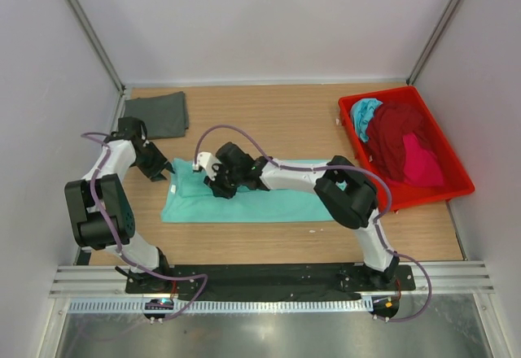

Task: Fold and stack the t-shirts
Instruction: Fold the tshirt

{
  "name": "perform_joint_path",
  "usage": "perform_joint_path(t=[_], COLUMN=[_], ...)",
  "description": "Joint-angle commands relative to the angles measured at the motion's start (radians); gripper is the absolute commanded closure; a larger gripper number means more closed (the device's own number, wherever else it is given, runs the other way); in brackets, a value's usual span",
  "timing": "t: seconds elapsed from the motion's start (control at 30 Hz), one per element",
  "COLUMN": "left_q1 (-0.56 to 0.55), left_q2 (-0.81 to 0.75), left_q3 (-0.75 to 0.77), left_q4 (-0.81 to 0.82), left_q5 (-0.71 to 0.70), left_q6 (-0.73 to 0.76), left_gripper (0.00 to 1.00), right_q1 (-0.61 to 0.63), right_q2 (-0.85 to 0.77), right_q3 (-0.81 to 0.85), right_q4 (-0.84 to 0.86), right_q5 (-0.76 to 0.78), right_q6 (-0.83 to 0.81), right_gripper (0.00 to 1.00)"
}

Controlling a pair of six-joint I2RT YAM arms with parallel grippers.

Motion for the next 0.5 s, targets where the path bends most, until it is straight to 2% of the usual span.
perform_joint_path(t=[0.0, 0.1, 0.3, 0.47], left_q1=[0.008, 0.007, -0.013, -0.029], left_q2=[-0.024, -0.030, -0.073, -0.129], left_q3=[0.006, -0.016, -0.062, -0.116], left_q4=[0.015, 0.016, 0.039, 0.039], left_q5=[0.010, 0.039, 0.100, 0.082], left_q6=[0.014, 0.014, 0.000, -0.015], left_gripper=[0.63, 0.63, 0.62, 0.62], right_q1=[0.020, 0.029, 0.034, 0.032], right_q2=[-0.129, -0.172, -0.226, -0.250], right_q3=[-0.057, -0.132, -0.175, -0.168], right_q4=[0.030, 0.042, 0.072, 0.085], right_q5=[0.031, 0.048, 0.071, 0.109], right_q6=[-0.024, -0.020, -0.010, 0.089], right_gripper=[0.80, 0.82, 0.82, 0.77])
